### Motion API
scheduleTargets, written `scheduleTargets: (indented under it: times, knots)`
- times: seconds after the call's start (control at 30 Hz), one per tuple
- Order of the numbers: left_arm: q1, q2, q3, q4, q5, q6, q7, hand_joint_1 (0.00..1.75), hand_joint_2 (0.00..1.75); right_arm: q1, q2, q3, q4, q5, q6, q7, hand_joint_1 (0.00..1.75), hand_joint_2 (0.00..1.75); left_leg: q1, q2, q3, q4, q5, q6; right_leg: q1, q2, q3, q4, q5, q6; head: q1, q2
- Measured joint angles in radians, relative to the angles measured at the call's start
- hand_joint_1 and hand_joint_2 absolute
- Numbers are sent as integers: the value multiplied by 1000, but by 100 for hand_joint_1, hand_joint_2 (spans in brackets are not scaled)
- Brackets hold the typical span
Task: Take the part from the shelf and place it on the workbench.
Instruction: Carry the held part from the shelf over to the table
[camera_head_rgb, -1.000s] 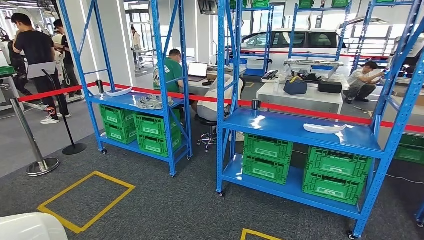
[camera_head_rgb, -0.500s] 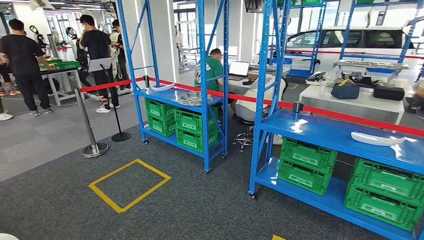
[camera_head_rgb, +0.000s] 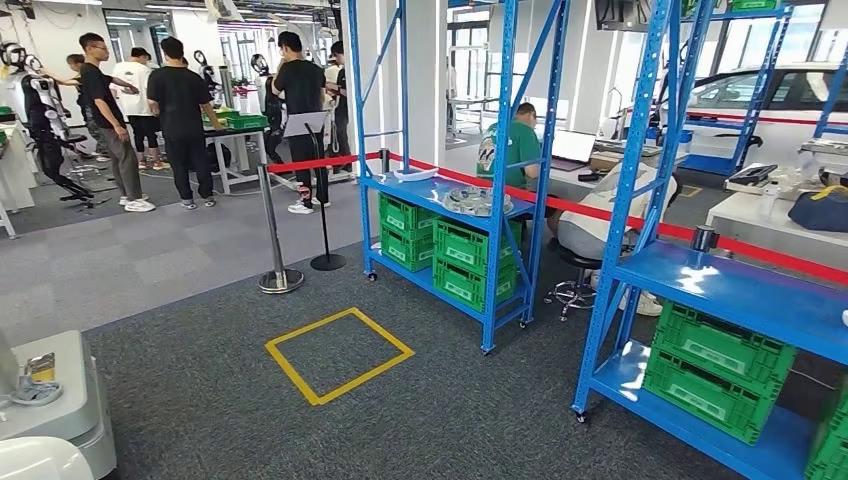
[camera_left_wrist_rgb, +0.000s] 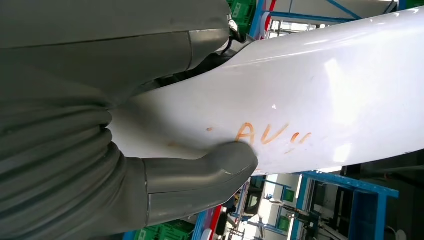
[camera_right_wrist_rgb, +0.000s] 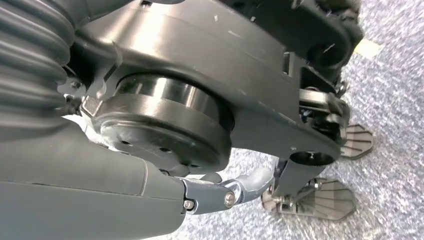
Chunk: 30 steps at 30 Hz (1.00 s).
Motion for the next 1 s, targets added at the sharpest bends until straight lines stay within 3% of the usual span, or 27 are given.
scheduleTargets:
  times: [0.03, 0.1, 0.17, 0.23, 0.3, 0.33, 0.37, 0.4, 0.47, 0.53, 0.6, 0.63, 0.7, 0.73, 0.77, 0.8, 0.83, 0.87, 0.9, 0.97, 1.0]
  knots:
    - [-7, 0, -13, 4, -8, 2, -8, 175, 175, 0, 0, -6, 0, -11, -3, 2, 0, 175, -1, -9, -4, -1, 2, -7, 1, 4, 1, -11, 1, -4, 0, 0]
    - [-19, 1, -37, 12, -19, 7, -28, 175, 175, 2, 0, -22, 0, -28, -7, 1, 0, 175, 1, -24, -14, -5, 8, -20, 2, -18, 1, -18, 9, -18, -1, 0]
    - [-28, 2, -55, 17, -22, 12, -43, 175, 175, 5, -1, -35, 0, -36, -7, -4, 0, 175, -2, 12, -32, 26, -12, -28, 0, -42, 6, -27, 17, -32, -2, 0]
    - [-33, 0, -68, 19, -22, 15, -48, 175, 175, 10, -1, -40, 0, -32, -6, -13, 0, 175, -4, 78, -77, 128, -73, -33, 1, -67, 7, -30, 20, -40, -3, 0]
    - [-29, -2, -77, 20, -22, 16, -49, 175, 175, 17, -2, -40, 0, -26, -6, -28, 0, 175, -1, 106, -128, 246, -126, -39, 3, -96, 5, -30, 18, -43, -4, 0]
    - [-25, -3, -80, 21, -22, 16, -50, 175, 175, 19, -3, -40, 0, -24, -5, -38, 0, 175, 1, 111, -135, 269, -130, -41, 4, -112, 4, -30, 17, -43, -4, 0]
    - [-21, -4, -81, 22, -20, 16, -53, 175, 175, 20, -4, -40, 0, -21, -4, -47, 0, 175, 3, 115, -121, 250, -114, -42, 3, -125, 4, -29, 16, -41, -4, 0]
    - [-19, -4, -81, 24, -17, 16, -55, 175, 175, 22, -5, -40, 0, -20, -4, -54, 0, 175, 4, 125, -89, 195, -86, -43, 3, -139, 5, -28, 14, -39, -4, 0]
    - [-19, -5, -81, 28, -9, 15, -61, 175, 175, 24, -8, -40, 0, -20, -4, -60, 0, 175, 3, 177, -12, 61, -39, -39, 5, -163, 10, -25, 7, -29, -4, 0]
    - [-20, -6, -82, 30, -4, 15, -63, 175, 175, 26, -13, -41, 0, -24, -4, -56, 0, 175, -1, 206, 20, 3, -27, -27, 10, -185, 16, -23, 0, -18, -3, 0]
    - [-23, -9, -82, 29, -9, 16, -63, 175, 175, 24, -16, -42, 0, -30, -5, -45, 0, 175, -3, 180, 16, 2, -25, -13, 11, -207, 22, -25, -5, -6, -3, 0]
    - [-26, -10, -82, 26, -12, 18, -63, 175, 175, 24, -17, -42, 0, -32, -6, -42, 0, 175, -2, 166, 16, -1, -22, -7, 8, -200, 24, -20, -11, 0, -3, 0]
    - [-36, -14, -82, 20, -19, 20, -63, 175, 175, 22, -19, -44, 0, -34, -6, -40, 0, 175, 2, 140, 18, -5, -17, 5, 2, -144, 0, 39, -49, 12, -1, 0]
    - [-41, -17, -83, 18, -22, 20, -62, 175, 175, 21, -20, -46, 0, -35, -5, -41, 0, 175, 2, 128, 17, -5, -16, 10, 0, -106, -29, 101, -80, 14, 0, 0]
    - [-46, -20, -83, 17, -23, 21, -62, 175, 175, 19, -20, -48, 0, -36, -4, -41, 0, 175, 1, 114, 15, -5, -15, 13, 0, -83, -65, 173, -111, 15, 0, 0]
    - [-48, -23, -83, 17, -24, 21, -61, 175, 175, 18, -20, -51, 0, -36, -4, -40, 0, 175, 0, 100, 14, -5, -15, 15, 0, -73, -98, 235, -130, 15, 0, 0]
    - [-48, -25, -83, 17, -24, 21, -61, 175, 175, 18, -20, -53, 0, -36, -4, -40, 0, 175, -1, 84, 14, -4, -15, 15, 1, -69, -119, 267, -131, 13, 0, 0]
    - [-49, -27, -83, 18, -24, 21, -61, 175, 175, 19, -20, -54, 0, -37, -4, -39, 0, 175, -2, 68, 15, -3, -15, 15, 1, -66, -120, 258, -111, 10, 0, 0]
    - [-49, -27, -83, 17, -24, 21, -61, 175, 175, 19, -20, -56, 0, -37, -4, -39, 0, 175, -2, 52, 15, -2, -15, 14, 1, -60, -103, 211, -75, 6, 0, 0]
    - [-50, -29, -83, 17, -24, 21, -61, 175, 175, 19, -21, -57, 0, -37, -4, -40, 0, 175, -2, 24, 15, 0, -14, 11, 0, -24, -44, 68, -4, -1, 0, 0]
    - [-50, -30, -84, 16, -24, 21, -61, 175, 175, 18, -21, -57, 0, -37, -4, -40, 0, 175, -2, 12, 13, 1, -13, 7, 0, -9, -24, 18, 14, -3, 0, 0]
